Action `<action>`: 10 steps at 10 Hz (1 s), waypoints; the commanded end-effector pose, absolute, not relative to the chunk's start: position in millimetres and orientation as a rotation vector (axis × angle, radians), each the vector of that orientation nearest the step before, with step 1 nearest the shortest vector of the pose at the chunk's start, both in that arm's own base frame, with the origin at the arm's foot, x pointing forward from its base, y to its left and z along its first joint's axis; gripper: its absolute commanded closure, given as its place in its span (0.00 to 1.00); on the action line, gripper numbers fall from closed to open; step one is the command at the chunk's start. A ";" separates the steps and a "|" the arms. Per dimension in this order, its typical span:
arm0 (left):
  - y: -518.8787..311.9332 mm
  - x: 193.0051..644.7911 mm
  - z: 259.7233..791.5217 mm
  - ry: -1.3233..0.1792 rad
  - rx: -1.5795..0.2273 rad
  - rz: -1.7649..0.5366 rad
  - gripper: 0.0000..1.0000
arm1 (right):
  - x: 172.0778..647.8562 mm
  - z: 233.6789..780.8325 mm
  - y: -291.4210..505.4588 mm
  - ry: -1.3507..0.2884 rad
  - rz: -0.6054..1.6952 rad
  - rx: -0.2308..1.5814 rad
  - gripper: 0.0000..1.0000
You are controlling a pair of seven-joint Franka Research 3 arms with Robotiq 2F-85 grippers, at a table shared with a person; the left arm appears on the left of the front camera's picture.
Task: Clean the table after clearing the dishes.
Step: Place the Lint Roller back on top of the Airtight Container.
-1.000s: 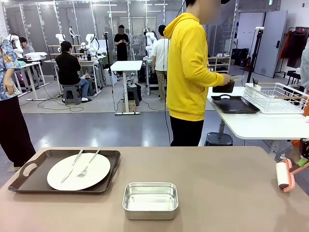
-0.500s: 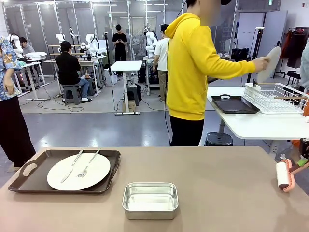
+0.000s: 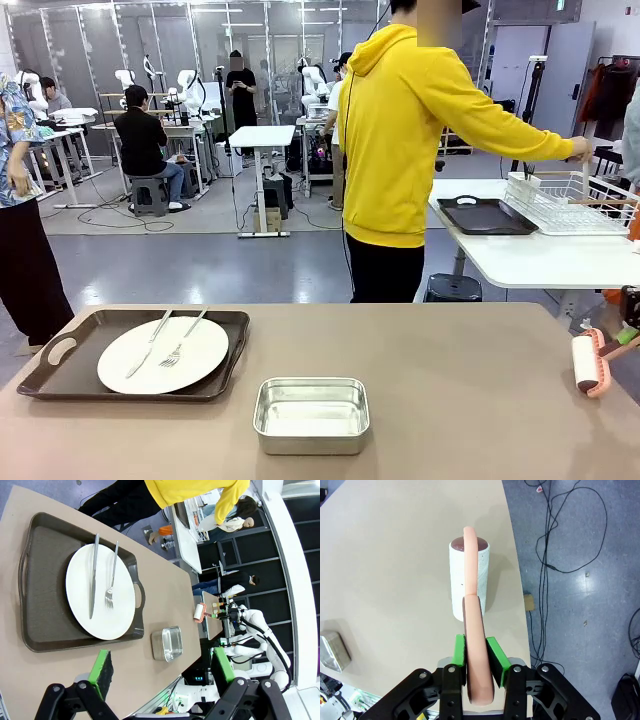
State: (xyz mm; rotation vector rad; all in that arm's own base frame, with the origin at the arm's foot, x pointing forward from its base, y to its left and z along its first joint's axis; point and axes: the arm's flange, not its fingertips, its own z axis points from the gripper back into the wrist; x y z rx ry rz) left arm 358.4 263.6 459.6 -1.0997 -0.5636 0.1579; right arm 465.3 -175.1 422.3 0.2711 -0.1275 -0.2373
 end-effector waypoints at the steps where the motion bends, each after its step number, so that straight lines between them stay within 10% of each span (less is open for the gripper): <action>1: 265.9 356.9 461.6 -0.574 -1.112 0.141 0.00 | 465.9 420.6 -174.7 -0.126 -0.230 0.274 0.77; 10: 265.9 356.9 461.6 -0.574 -1.112 0.141 0.00 | 478.6 543.5 59.2 -0.189 0.542 -0.205 0.77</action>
